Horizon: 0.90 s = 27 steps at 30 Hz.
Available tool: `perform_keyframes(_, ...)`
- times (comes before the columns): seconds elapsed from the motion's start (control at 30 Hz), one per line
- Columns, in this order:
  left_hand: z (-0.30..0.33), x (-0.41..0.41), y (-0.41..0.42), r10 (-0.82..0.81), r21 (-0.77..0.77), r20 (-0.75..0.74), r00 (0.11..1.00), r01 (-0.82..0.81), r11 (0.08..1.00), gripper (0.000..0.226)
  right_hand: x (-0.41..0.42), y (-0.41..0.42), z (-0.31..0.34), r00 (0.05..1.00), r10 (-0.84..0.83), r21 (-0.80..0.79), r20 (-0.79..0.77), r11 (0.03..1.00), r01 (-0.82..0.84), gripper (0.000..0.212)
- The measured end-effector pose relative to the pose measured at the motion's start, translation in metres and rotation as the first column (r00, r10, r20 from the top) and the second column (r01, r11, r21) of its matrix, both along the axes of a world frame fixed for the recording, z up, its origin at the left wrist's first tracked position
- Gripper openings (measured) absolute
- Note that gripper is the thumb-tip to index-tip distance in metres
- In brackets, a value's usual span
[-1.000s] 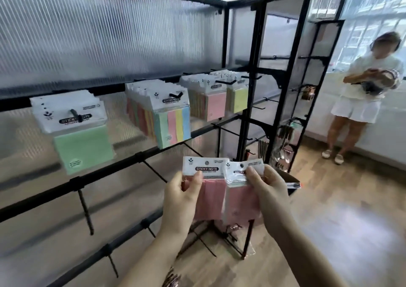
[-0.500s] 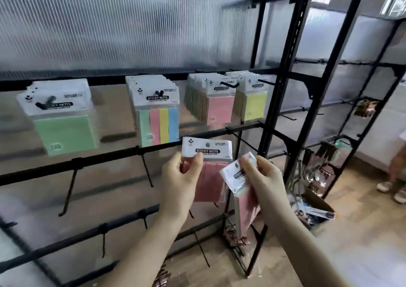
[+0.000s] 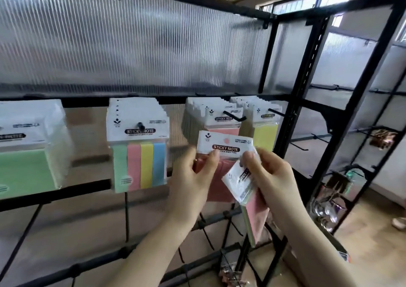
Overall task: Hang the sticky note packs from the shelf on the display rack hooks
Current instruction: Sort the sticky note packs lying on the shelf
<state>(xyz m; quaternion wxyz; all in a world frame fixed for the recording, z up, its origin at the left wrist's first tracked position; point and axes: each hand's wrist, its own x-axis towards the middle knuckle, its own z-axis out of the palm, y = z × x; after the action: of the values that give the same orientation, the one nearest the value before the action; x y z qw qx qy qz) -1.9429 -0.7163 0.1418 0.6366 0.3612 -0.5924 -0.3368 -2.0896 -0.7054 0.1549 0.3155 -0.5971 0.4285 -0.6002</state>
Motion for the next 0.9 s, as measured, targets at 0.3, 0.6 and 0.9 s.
perform_keyframes(0.3, 0.018, -0.013, -0.034, -0.199, 0.051, 0.058, 0.978, 0.197, 0.979, 0.024, -0.012, -0.036, 0.015, 0.997, -0.010, -0.056, 0.083, 0.998, 0.014, 0.009)
perform_keyframes(0.6, 0.034, -0.026, -0.042, -0.091, -0.078, 0.051, 0.995, 0.094, 0.992, 0.021, -0.025, -0.055, 0.022, 0.988, 0.144, -0.159, 0.048, 0.978, -0.134, 0.024)
perform_keyframes(0.9, 0.047, -0.041, -0.039, 0.007, -0.146, 0.034, 0.999, -0.002, 0.989, 0.023, -0.040, -0.069, 0.031, 0.967, 0.251, -0.184, 0.054, 0.954, -0.237, 0.010)
